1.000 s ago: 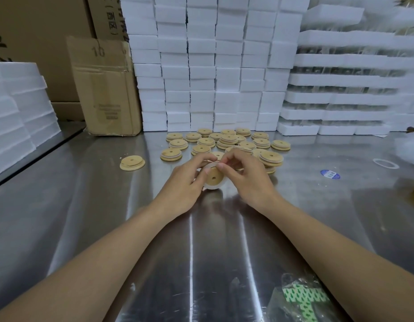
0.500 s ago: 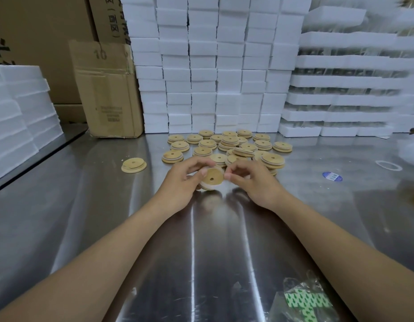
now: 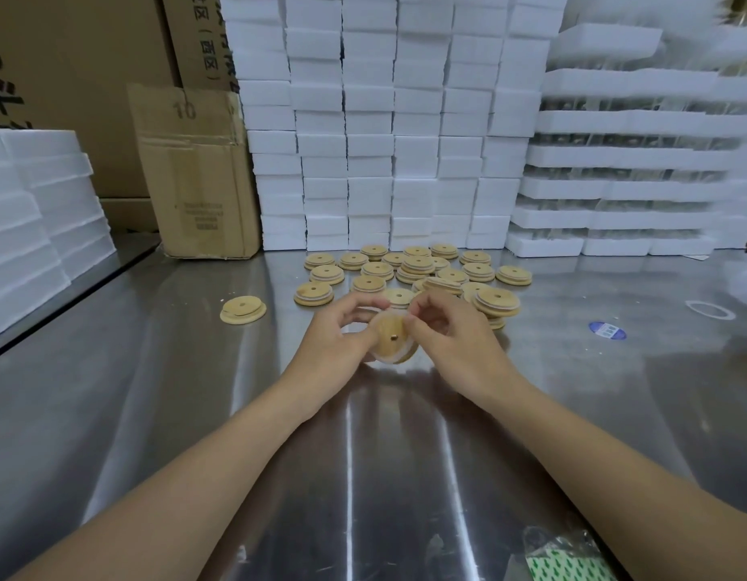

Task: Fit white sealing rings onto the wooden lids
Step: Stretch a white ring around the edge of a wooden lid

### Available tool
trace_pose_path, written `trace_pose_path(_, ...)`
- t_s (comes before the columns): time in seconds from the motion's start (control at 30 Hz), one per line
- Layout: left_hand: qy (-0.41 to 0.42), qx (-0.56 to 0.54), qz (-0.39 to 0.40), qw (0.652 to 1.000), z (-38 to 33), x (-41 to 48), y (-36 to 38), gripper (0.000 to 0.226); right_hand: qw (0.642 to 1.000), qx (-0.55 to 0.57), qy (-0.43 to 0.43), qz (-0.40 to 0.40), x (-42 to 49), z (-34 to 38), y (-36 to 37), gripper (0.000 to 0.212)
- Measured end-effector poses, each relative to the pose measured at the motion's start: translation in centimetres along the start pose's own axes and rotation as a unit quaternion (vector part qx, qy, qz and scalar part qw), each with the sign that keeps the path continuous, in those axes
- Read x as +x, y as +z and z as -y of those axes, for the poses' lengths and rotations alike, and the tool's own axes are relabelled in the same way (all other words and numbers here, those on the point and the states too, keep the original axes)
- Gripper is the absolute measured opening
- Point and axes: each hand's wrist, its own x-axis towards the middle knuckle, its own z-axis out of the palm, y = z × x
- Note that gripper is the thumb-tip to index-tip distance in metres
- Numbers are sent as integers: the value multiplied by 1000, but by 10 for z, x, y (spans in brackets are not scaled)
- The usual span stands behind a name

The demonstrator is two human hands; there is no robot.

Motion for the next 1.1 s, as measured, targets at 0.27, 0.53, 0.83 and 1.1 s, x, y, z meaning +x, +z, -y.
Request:
trace_pose_path(0.27,5,-9,10,1000,1,-4,1,20,998,-37,-54,-4,-2,0,-2,7)
trace_pose_path(0.53,-22,-20,16,999,0,-2,-3,20,999,-15,-46,13,8,-5,-11,13)
trace_pose_path(0.83,-54,-45,1,998,2,-4,-8,16,998,41,13,49,7,-7,-18,8)
trace_pose_path(1.1,-47,-34,-13,998,-4,-4,-6,22,997,67,1,35,3,-4,-13,9)
